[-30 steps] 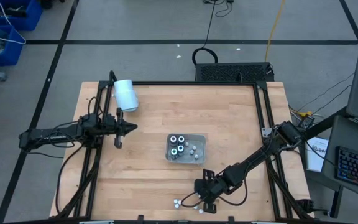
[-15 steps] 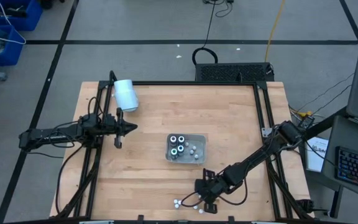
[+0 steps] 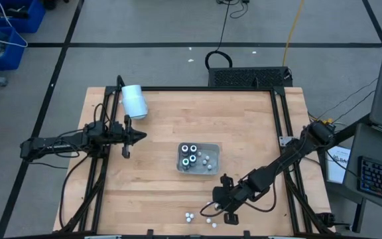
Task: Pick & Place food coloring
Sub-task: Put the small black food coloring bottle into the bin
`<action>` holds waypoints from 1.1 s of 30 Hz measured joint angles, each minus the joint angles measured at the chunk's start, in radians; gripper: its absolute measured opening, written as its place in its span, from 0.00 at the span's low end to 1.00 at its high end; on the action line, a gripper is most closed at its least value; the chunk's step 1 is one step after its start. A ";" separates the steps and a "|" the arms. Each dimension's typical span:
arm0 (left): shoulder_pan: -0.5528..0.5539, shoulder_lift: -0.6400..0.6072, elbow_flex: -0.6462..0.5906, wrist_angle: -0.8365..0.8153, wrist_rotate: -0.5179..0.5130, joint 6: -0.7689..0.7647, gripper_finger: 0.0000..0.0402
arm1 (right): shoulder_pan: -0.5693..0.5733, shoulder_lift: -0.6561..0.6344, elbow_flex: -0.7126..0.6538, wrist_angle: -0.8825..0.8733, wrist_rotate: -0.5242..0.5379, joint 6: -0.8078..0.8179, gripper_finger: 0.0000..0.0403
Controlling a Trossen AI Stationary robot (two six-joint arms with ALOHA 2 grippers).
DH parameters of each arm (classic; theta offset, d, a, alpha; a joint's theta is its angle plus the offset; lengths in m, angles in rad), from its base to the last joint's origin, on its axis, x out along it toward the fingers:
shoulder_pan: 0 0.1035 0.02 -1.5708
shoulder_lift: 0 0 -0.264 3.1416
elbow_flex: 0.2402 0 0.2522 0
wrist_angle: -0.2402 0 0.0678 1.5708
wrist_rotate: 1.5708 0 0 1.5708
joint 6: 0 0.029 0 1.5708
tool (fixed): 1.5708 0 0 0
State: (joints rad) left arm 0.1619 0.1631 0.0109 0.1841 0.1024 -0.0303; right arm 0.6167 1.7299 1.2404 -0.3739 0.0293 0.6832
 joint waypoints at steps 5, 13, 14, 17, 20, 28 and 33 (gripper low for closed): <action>0.000 0.000 0.000 0.000 0.000 0.001 0.05 | 0.000 -0.022 0.000 -0.037 0.021 -0.016 0.13; 0.000 0.000 0.000 0.006 0.000 0.001 0.05 | -0.002 -0.023 0.000 -0.059 0.026 -0.049 0.12; 0.000 0.000 0.000 0.006 0.000 0.001 0.05 | -0.004 -0.027 0.000 -0.065 0.027 -0.062 0.12; 0.000 0.000 0.000 0.006 0.000 0.000 0.05 | -0.016 -0.050 0.000 -0.065 0.047 -0.100 0.12; 0.000 0.000 0.000 0.006 0.000 0.004 0.05 | -0.033 -0.085 0.000 -0.075 0.079 -0.164 0.12; 0.000 0.000 0.000 0.006 -0.025 0.024 0.05 | -0.129 -0.175 0.000 -0.092 0.290 -0.314 0.12; 0.000 0.000 0.000 0.002 -0.039 0.024 0.05 | -0.245 -0.165 0.000 -0.124 0.321 -0.362 0.12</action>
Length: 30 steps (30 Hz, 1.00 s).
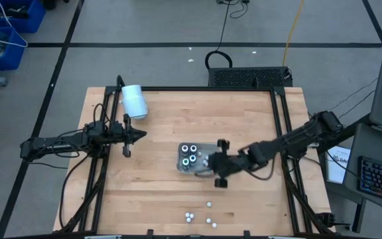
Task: Pick & Place food coloring
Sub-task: Put the small black food coloring bottle into the bin
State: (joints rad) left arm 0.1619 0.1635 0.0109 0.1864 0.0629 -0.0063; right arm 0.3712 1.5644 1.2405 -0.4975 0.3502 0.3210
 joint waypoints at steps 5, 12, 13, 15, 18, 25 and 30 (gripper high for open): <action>0.000 0.000 0.000 -0.001 0.000 -0.009 0.05 | -0.099 0.030 -0.039 0.032 -0.071 -0.038 0.12; 0.000 0.000 0.000 -0.001 0.004 -0.015 0.05 | -0.194 0.044 -0.124 0.063 -0.107 -0.058 0.12; 0.000 0.000 0.000 -0.001 0.004 -0.015 0.05 | -0.205 0.044 -0.131 0.056 -0.100 -0.060 0.12; 0.000 0.000 0.000 -0.002 0.001 -0.015 0.05 | -0.223 0.044 -0.137 0.054 -0.095 -0.069 0.12; 0.000 0.000 0.000 -0.002 -0.018 -0.003 0.05 | -0.246 0.044 -0.147 0.064 -0.139 -0.072 0.12; 0.000 0.000 0.000 -0.002 -0.023 -0.003 0.05 | -0.245 0.044 -0.183 0.080 -0.145 -0.070 0.12; 0.000 0.000 0.000 -0.002 -0.024 -0.003 0.05 | -0.246 0.044 -0.230 0.123 -0.149 -0.063 0.12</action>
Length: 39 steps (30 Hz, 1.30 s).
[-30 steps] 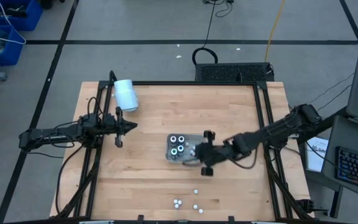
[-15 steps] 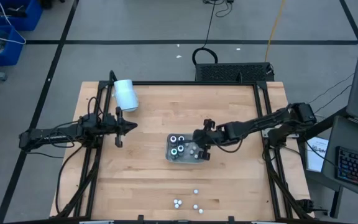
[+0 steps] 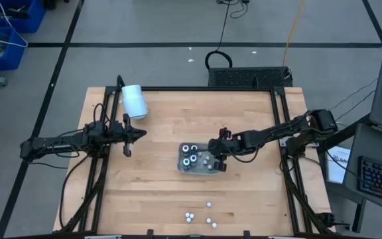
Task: Pick & Place food coloring
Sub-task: Put the small black food coloring bottle into the bin
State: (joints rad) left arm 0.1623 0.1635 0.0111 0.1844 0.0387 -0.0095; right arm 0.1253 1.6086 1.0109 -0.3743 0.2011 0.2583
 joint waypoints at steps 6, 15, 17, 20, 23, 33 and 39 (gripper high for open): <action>0.000 0.000 0.000 0.008 -0.014 -0.020 0.05 | 0.000 -0.001 -0.010 0.003 -0.023 -0.012 0.12; 0.000 0.000 0.000 0.008 -0.014 -0.020 0.05 | -0.008 -0.001 -0.010 0.000 -0.047 -0.020 0.12; 0.000 0.000 0.000 0.008 -0.014 -0.021 0.05 | -0.008 -0.001 -0.010 0.000 -0.047 -0.020 0.12; 0.000 0.000 0.000 0.009 -0.013 -0.024 0.05 | -0.008 -0.001 -0.010 -0.004 -0.047 -0.032 0.12; 0.000 0.000 0.000 0.045 -0.005 -0.033 0.05 | -0.008 -0.001 -0.010 -0.008 -0.047 -0.019 0.12; 0.000 0.000 0.000 0.079 -0.002 -0.090 0.05 | -0.006 -0.001 -0.010 -0.093 -0.050 0.015 0.14; 0.000 0.000 0.000 0.081 -0.003 -0.088 0.05 | -0.005 0.000 -0.010 -0.080 -0.049 0.021 0.15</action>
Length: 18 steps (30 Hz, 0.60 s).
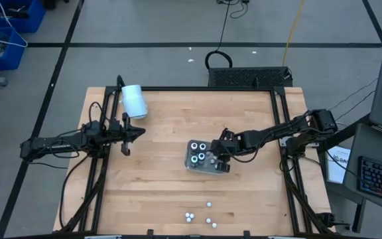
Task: Pick & Place food coloring
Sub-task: Put the small black food coloring bottle into the bin
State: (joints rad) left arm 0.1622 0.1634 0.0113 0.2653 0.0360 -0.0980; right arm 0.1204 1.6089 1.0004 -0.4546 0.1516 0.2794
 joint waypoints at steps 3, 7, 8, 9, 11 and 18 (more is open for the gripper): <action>0.000 0.000 0.000 0.000 -0.001 0.011 0.05 | 0.000 0.000 0.000 0.019 0.000 -0.002 0.17; 0.000 0.000 0.000 0.000 -0.002 0.014 0.05 | 0.000 0.000 0.000 0.024 0.000 -0.010 0.20; 0.000 0.000 0.000 0.000 -0.002 0.014 0.05 | 0.000 0.000 0.000 0.025 0.000 -0.011 0.21; 0.000 0.000 0.000 0.000 -0.002 0.014 0.05 | 0.000 0.000 0.000 0.025 0.000 -0.011 0.22; 0.000 0.000 0.000 0.000 -0.003 0.014 0.05 | 0.000 0.000 0.000 0.025 0.000 -0.011 0.24; 0.000 0.000 0.000 0.000 -0.003 0.013 0.05 | 0.000 0.000 0.000 0.034 0.000 -0.011 0.32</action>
State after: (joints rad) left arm 0.1623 0.1634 0.0113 0.2654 0.0330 -0.0850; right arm 0.1204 1.6089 1.0004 -0.4210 0.1516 0.2687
